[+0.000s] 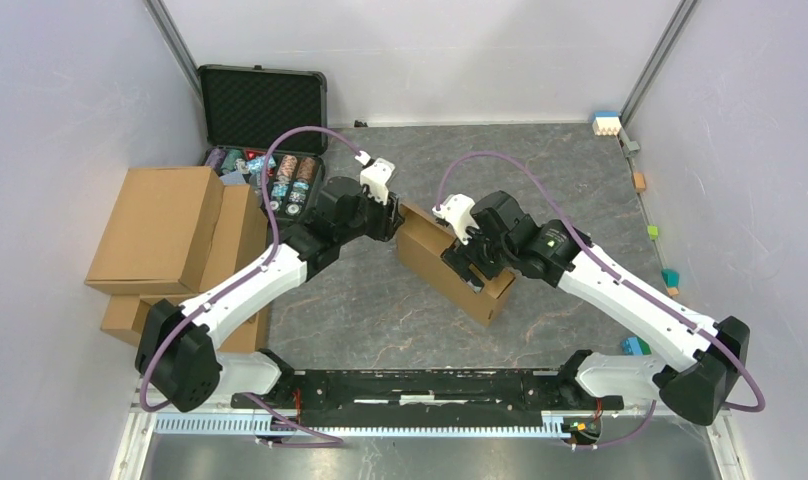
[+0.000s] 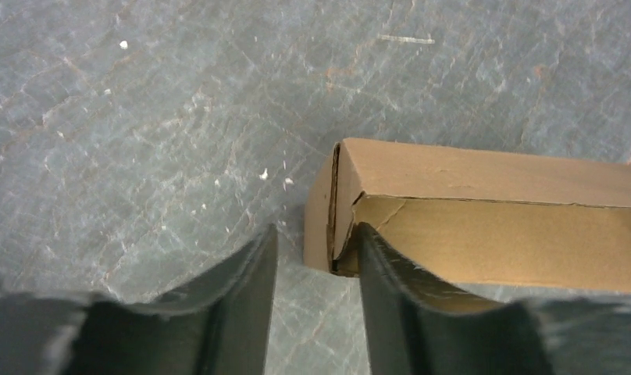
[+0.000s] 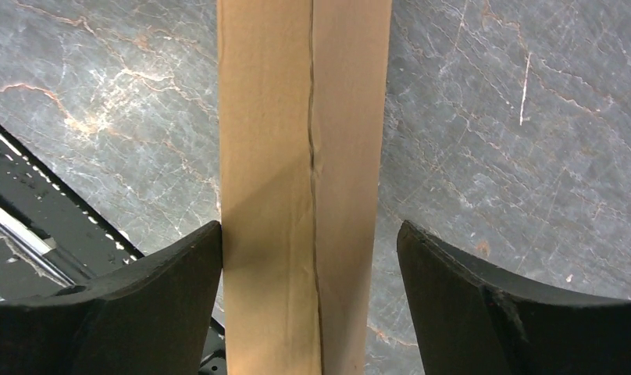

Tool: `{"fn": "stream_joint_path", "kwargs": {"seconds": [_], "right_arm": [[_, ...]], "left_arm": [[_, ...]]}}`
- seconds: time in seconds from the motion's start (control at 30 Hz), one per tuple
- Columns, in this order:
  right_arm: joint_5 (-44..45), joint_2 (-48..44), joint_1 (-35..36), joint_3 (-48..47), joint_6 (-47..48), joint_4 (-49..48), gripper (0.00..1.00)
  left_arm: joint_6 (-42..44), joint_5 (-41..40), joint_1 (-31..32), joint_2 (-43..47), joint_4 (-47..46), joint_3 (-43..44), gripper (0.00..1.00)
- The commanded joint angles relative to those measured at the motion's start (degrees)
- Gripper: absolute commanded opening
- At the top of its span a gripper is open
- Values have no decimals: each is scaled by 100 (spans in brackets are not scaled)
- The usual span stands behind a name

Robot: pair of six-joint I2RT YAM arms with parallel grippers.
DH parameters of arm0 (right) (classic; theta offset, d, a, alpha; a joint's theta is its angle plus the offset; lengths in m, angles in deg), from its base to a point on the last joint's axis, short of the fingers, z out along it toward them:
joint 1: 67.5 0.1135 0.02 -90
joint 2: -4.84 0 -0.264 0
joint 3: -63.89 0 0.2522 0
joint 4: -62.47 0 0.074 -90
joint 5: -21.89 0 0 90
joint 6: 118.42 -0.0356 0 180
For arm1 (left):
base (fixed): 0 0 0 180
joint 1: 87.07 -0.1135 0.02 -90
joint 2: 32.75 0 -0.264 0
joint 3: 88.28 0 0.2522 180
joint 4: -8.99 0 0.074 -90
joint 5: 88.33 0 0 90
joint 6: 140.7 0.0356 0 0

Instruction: Fold the paper box

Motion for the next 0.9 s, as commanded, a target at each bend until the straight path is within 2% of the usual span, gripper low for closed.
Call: {"fn": "stream_joint_path", "kwargs": {"seconds": [0.0, 0.2, 0.37, 0.53, 0.67, 0.77, 0.87], "right_arm": [[351, -3, 14, -71, 104, 21, 85], [308, -68, 14, -10, 184, -26, 82], [286, -67, 14, 53, 201, -56, 81], [270, -141, 15, 58, 234, -90, 83], [262, -249, 14, 53, 219, -112, 87], [262, -315, 14, 31, 189, -97, 90], [346, -410, 13, 20, 120, -85, 98]], "left_arm": [[-506, -29, 49, 184, 1022, 180, 55], [-993, 109, -5, 610, 1247, 355, 70], [-1258, 610, -123, 740, 1355, 638, 73], [-1379, 716, -227, 749, 1190, 886, 77], [-1517, 707, -375, 415, 1156, 1281, 75], [-1532, 689, -410, 103, 1165, 1502, 70], [-1514, 771, -408, -168, 1157, 1581, 64]]}}
